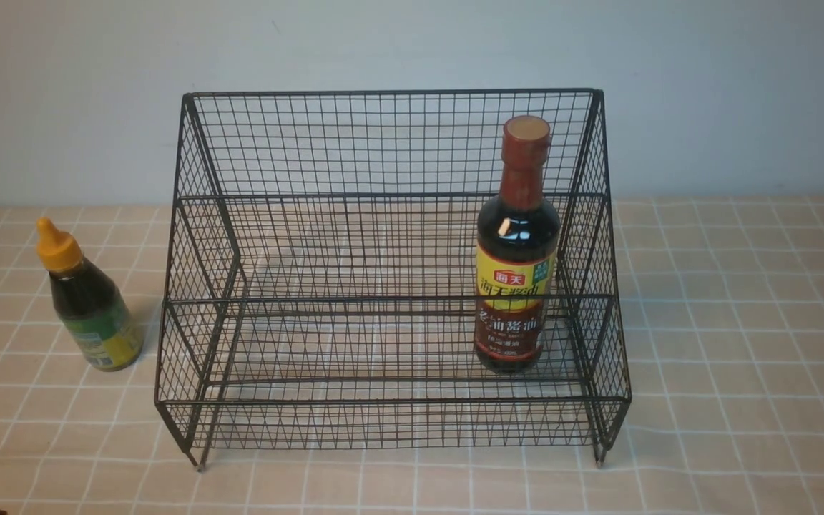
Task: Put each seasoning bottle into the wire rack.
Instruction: Use the left arm to grab the condiment bottle closest to it
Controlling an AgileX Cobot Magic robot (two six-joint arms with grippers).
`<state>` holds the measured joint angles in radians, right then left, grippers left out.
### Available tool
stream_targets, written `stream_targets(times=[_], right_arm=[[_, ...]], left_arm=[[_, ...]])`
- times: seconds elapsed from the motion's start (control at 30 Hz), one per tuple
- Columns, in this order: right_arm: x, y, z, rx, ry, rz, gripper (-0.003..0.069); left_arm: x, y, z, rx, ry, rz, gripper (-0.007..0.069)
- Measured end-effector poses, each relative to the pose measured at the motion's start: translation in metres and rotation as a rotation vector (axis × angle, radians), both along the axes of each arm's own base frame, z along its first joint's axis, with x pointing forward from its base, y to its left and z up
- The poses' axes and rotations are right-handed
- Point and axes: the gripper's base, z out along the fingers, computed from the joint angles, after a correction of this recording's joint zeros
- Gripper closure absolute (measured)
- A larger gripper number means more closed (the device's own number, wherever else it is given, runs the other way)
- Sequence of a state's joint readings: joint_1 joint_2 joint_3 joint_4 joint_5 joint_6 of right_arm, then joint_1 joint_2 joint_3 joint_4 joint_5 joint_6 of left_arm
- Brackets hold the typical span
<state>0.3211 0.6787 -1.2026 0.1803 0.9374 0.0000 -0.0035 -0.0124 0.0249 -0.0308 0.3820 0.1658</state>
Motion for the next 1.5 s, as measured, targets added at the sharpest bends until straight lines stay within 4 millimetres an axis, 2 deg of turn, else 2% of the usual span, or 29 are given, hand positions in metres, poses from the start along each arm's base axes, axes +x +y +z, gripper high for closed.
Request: stream_targets(times=[0.23, 0.43, 0.67, 0.9, 0.97, 1.07, 1.1, 1.13, 1.17, 1.2, 1.23, 1.27, 1.33, 1.4, 1.5], right_arm=[[-0.021, -0.006, 0.014, 0.088, -0.143, 0.007, 0.0672], [-0.024, -0.007, 0.015, 0.089, -0.155, 0.011, 0.0672], [-0.019, -0.018, 0.008, -0.101, -0.217, -0.105, 0.0672], [-0.018, -0.037, -0.044, -0.25, -0.27, -0.366, 0.0673], [-0.015, -0.041, -0.085, -0.278, -0.272, -0.428, 0.0672], [-0.016, -0.042, -0.117, -0.275, -0.263, -0.448, 0.0672], [-0.014, -0.042, -0.148, -0.264, -0.225, -0.45, 0.0672], [-0.014, -0.042, -0.172, -0.252, -0.199, -0.452, 0.0672], [-0.015, -0.041, -0.175, -0.246, -0.198, -0.452, 0.0672], [-0.014, -0.041, -0.211, -0.24, -0.137, -0.445, 0.0672], [-0.015, -0.041, -0.218, -0.238, -0.124, -0.443, 0.0672], [-0.017, -0.041, -0.243, -0.235, -0.086, -0.437, 0.0672], [-0.019, -0.04, -0.275, -0.234, -0.034, -0.431, 0.0672], [-0.021, -0.04, -0.293, -0.229, 0.001, -0.428, 0.0672], [-0.023, -0.039, -0.291, -0.189, -0.046, -0.436, 0.0672]], left_arm=[[0.0, 0.0, 0.0, 0.0, 0.0, 0.0, 0.0631], [0.0, 0.0, 0.0, 0.0, 0.0, 0.0, 0.0631], [0.0, 0.0, 0.0, 0.0, 0.0, 0.0, 0.0631], [0.0, 0.0, 0.0, 0.0, 0.0, 0.0, 0.0631], [0.0, 0.0, 0.0, 0.0, 0.0, 0.0, 0.0631], [0.0, 0.0, 0.0, 0.0, 0.0, 0.0, 0.0631], [0.0, 0.0, 0.0, 0.0, 0.0, 0.0, 0.0631], [0.0, 0.0, 0.0, 0.0, 0.0, 0.0, 0.0631], [0.0, 0.0, 0.0, 0.0, 0.0, 0.0, 0.0631], [0.0, 0.0, 0.0, 0.0, 0.0, 0.0, 0.0631], [0.0, 0.0, 0.0, 0.0, 0.0, 0.0, 0.0631], [0.0, 0.0, 0.0, -0.001, 0.0, 0.0, 0.0631], [0.0, 0.0, 0.0, -0.001, 0.0, 0.0, 0.0631], [0.0, 0.0, 0.0, -0.001, 0.0, 0.0, 0.0631], [0.0, 0.0, 0.0, -0.001, -0.001, 0.0, 0.0631]])
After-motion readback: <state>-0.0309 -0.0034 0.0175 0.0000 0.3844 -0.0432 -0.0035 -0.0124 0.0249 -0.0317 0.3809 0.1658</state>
